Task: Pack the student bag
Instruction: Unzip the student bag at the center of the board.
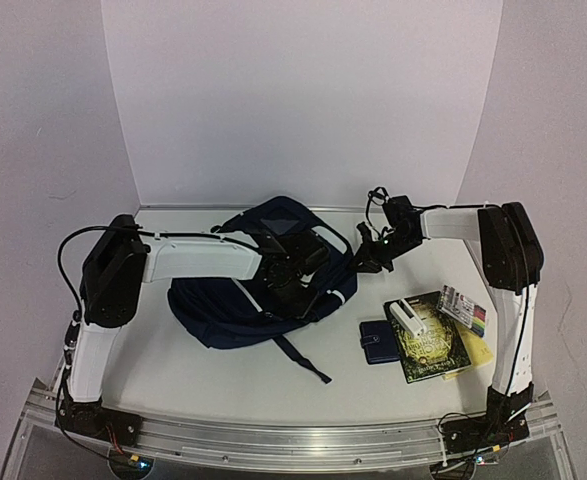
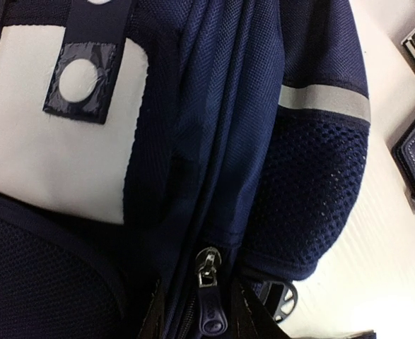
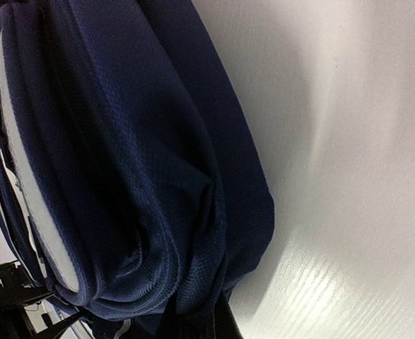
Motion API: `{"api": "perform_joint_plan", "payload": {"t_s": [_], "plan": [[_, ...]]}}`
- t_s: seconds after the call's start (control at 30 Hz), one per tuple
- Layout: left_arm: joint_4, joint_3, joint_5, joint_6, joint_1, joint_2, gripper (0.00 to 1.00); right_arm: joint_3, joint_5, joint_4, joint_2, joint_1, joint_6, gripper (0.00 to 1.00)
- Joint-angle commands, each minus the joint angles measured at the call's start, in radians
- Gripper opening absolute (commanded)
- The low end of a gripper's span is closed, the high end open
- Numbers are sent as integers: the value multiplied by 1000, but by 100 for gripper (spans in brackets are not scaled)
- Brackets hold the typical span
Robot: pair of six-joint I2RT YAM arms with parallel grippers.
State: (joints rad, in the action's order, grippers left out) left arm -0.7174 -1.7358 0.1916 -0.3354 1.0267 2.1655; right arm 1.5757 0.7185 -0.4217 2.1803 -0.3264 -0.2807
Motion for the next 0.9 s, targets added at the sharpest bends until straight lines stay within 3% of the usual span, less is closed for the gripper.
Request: {"api": "perform_joint_plan", "payload": {"t_s": [0.0, 0.13, 0.27, 0.47, 0.87], "plan": [[-25, -41, 87, 24, -15, 55, 32, 3, -19, 9, -52, 4, -6, 0], [-57, -45, 138, 19, -13, 74, 28, 4, -23, 9, -54, 4, -6, 0], [-86, -37, 139, 18, -12, 60, 17, 12, -37, 9, -52, 4, -5, 0], [-103, -12, 66, -7, -8, -34, 1, 30, -72, 9, -43, 6, 4, 0], [-101, 156, 19, -18, 21, -181, 0, 56, -84, 9, -16, 23, 6, 0]]}}
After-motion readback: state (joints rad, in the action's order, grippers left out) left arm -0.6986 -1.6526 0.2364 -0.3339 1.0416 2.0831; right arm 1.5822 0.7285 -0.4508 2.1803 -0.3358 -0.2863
